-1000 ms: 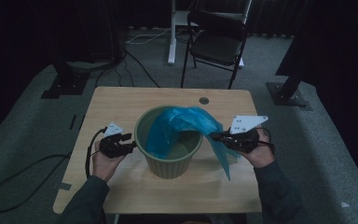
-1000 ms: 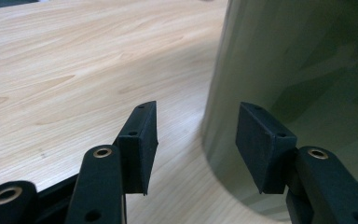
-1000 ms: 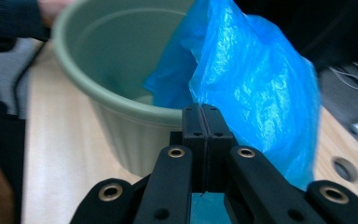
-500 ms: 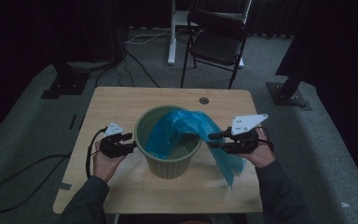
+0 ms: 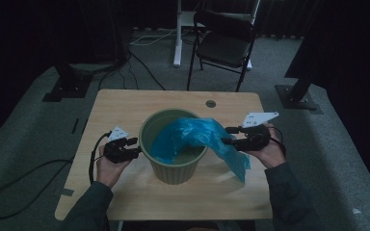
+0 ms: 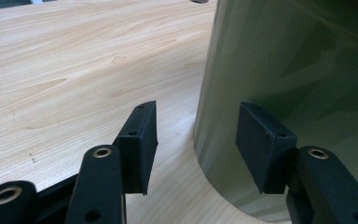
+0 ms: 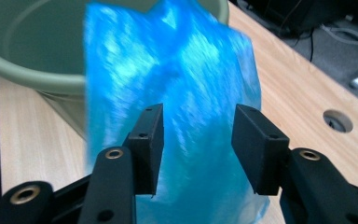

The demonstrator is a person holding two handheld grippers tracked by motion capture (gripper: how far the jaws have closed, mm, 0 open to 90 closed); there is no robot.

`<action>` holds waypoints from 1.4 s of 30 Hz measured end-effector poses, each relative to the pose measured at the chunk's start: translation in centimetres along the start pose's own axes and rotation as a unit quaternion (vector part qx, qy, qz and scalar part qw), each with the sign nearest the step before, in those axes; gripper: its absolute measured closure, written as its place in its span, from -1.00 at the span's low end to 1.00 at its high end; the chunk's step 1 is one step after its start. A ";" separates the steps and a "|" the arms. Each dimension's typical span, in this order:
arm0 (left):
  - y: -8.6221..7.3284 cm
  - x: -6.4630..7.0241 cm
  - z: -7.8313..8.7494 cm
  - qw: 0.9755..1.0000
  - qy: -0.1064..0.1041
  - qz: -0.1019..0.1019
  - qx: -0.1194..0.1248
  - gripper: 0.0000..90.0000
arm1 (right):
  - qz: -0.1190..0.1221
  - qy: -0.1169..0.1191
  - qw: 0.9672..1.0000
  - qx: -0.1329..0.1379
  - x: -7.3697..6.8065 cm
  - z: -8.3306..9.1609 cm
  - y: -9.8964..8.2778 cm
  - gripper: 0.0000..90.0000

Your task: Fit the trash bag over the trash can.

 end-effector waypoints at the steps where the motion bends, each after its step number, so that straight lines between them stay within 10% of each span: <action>1: 0.0 0.0 0.0 1.000 0.000 0.001 0.000 0.07 | -0.003 0.000 1.000 -0.004 0.2 -0.3 -0.2 0.27; 7: 0.2 0.1 0.3 1.000 -0.001 0.001 0.004 0.08 | -0.002 0.005 1.000 -0.003 0.8 -1.1 0.3 0.98; 12: 0.4 0.2 0.7 1.000 -0.003 0.001 0.011 0.08 | 0.015 0.008 1.000 0.004 0.6 -1.1 1.8 1.00; 17: 0.3 0.2 0.7 1.000 -0.003 0.000 0.010 0.08 | 0.008 0.013 1.000 0.013 0.5 -1.0 2.1 0.08; 21: 0.4 0.2 0.7 1.000 -0.002 0.000 0.011 0.08 | -0.010 0.014 1.000 -0.005 1.3 -1.7 1.5 -0.02; 28: 0.6 0.3 1.0 1.000 0.000 -0.004 0.012 0.08 | -0.008 0.032 0.999 -0.006 1.4 -2.4 1.7 0.94; 42: 1.6 1.2 0.5 1.000 -0.002 -0.020 0.012 0.09 | 0.030 0.046 0.999 -0.003 0.1 -2.5 4.9 0.98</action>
Point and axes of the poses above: each handheld gripper's, and its own axes: z roughly backward along the jaws, y roughly out of its top, x roughly to its right, the point moved 6 cm from there along -z, roughly forward along the jaws, and after that the axes turned 3 degrees about y, right-handed, at the moved point
